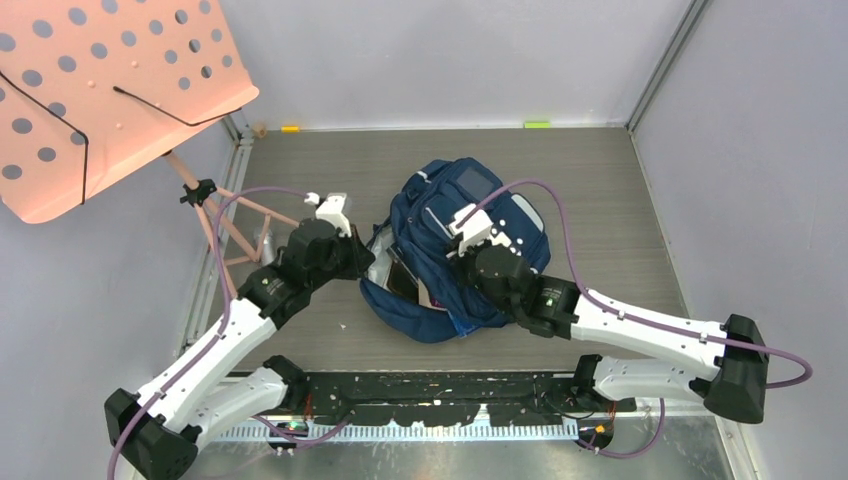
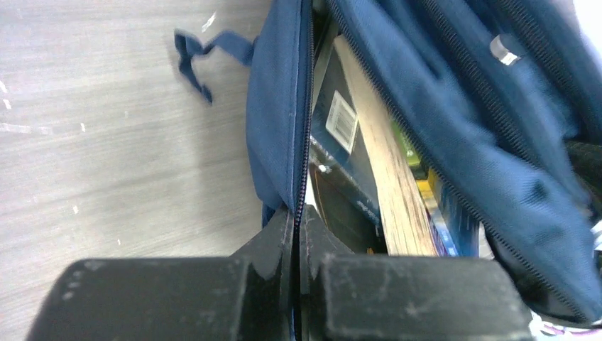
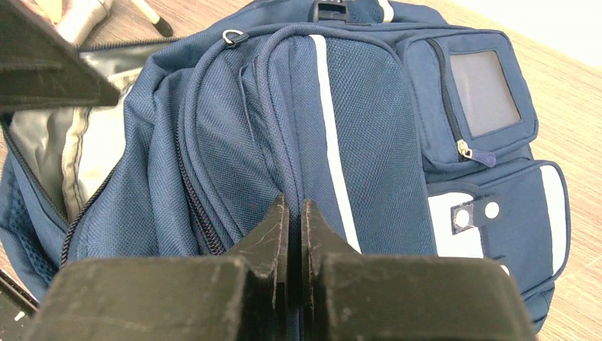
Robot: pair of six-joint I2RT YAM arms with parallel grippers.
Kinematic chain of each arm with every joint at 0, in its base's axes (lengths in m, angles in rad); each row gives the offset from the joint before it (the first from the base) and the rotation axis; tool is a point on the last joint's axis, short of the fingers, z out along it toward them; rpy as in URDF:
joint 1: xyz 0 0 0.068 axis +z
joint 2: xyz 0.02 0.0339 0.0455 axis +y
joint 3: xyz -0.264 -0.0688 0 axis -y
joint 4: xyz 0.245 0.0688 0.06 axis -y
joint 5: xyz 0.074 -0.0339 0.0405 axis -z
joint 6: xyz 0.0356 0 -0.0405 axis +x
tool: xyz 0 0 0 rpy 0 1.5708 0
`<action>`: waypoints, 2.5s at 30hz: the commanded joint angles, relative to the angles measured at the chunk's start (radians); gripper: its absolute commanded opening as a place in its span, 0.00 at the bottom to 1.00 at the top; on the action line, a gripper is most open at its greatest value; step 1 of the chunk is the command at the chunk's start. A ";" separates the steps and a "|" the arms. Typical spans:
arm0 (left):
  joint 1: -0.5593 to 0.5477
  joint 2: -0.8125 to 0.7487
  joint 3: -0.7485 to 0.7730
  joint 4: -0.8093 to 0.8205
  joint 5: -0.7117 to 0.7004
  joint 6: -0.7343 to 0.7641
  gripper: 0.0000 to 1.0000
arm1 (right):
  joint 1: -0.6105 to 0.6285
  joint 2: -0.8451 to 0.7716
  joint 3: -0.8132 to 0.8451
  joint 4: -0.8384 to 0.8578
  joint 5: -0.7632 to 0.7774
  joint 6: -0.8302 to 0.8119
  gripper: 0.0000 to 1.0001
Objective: Pack the student bag
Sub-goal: Adjust the student bag at the center of the board, then adjust the book in the student bag.
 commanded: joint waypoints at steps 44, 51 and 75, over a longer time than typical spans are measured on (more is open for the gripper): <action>-0.221 -0.042 0.010 -0.110 0.443 0.450 0.79 | -0.170 -0.607 -0.254 -0.706 -0.448 1.023 0.56; -0.470 0.085 0.097 -0.138 0.209 0.600 0.79 | -0.112 -0.553 -0.391 -0.531 -0.488 1.112 0.52; -0.591 0.374 0.058 0.025 -0.100 0.743 0.94 | 0.071 -0.109 -0.547 0.473 0.020 1.031 0.33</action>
